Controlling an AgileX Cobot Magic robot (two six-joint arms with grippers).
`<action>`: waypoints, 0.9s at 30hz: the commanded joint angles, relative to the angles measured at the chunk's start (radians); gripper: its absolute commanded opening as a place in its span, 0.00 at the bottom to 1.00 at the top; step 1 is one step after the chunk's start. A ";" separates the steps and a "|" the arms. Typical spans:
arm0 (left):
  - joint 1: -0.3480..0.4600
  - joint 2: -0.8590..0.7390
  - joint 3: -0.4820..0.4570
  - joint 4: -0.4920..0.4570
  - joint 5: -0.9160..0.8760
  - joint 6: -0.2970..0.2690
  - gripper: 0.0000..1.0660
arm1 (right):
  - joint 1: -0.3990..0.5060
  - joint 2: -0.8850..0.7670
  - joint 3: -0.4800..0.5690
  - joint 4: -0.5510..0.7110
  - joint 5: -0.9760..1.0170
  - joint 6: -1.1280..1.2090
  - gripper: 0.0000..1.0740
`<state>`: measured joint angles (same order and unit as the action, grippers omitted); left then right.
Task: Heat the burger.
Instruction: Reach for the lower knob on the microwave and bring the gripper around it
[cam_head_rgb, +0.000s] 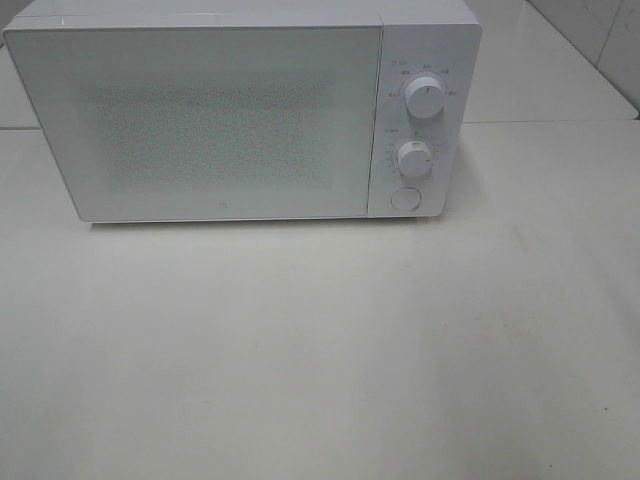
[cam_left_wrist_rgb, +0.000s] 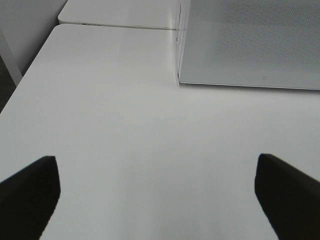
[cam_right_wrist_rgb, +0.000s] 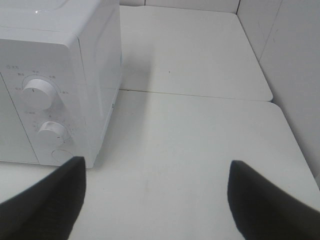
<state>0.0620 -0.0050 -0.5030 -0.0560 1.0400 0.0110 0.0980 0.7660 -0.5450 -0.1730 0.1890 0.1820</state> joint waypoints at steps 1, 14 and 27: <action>0.002 -0.023 0.003 -0.008 -0.005 0.000 0.92 | -0.004 0.074 -0.003 -0.001 -0.089 0.006 0.71; 0.002 -0.023 0.003 -0.008 -0.005 0.000 0.92 | -0.004 0.287 0.168 0.013 -0.585 -0.025 0.71; 0.002 -0.023 0.003 -0.008 -0.005 0.000 0.92 | -0.003 0.487 0.241 0.296 -0.897 -0.268 0.71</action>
<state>0.0620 -0.0050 -0.5030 -0.0560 1.0400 0.0110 0.1010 1.2540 -0.3040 0.1030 -0.6690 -0.0590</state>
